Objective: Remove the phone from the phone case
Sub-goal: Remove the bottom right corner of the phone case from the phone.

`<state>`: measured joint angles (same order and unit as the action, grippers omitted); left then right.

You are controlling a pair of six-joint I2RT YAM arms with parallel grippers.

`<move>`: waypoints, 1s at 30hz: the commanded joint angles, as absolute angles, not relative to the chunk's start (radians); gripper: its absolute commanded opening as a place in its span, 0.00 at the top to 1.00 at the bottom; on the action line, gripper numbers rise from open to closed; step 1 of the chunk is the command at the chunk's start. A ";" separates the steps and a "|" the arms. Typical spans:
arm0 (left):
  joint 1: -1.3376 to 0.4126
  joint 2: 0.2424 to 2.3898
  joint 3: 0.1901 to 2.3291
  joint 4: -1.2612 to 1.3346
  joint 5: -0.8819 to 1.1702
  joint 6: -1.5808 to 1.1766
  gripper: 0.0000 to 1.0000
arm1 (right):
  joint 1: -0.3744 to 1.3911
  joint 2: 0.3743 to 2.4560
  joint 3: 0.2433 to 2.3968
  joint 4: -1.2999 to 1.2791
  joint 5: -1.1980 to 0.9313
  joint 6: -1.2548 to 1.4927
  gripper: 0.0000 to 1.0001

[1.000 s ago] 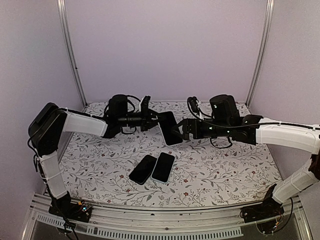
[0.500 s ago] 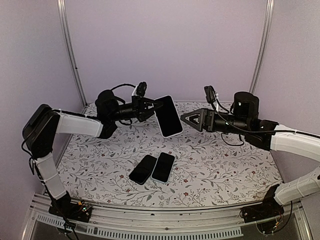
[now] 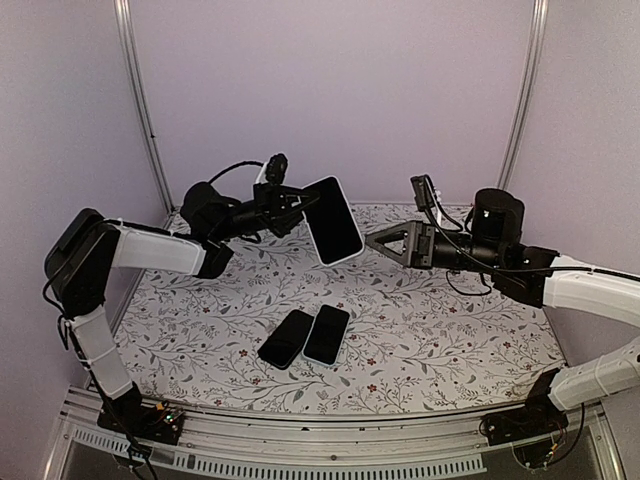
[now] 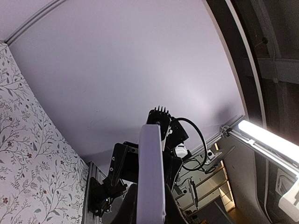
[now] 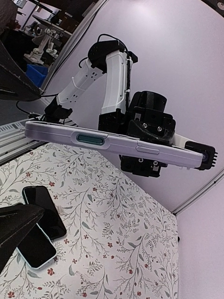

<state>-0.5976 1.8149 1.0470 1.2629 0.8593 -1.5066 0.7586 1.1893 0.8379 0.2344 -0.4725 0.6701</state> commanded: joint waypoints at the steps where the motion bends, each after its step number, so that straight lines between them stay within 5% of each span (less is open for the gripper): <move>1: -0.604 1.796 1.043 1.365 0.836 -1.537 1.00 | 0.755 1.221 0.834 0.261 -0.517 0.678 0.23; 30: -0.607 1.778 1.043 1.443 0.804 -1.596 1.00 | 0.714 1.244 0.731 0.212 -0.476 0.749 0.23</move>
<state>-0.6010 1.8187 1.0252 1.3182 0.8482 -1.5345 0.7429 1.2396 0.7757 0.2886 -0.5083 0.7444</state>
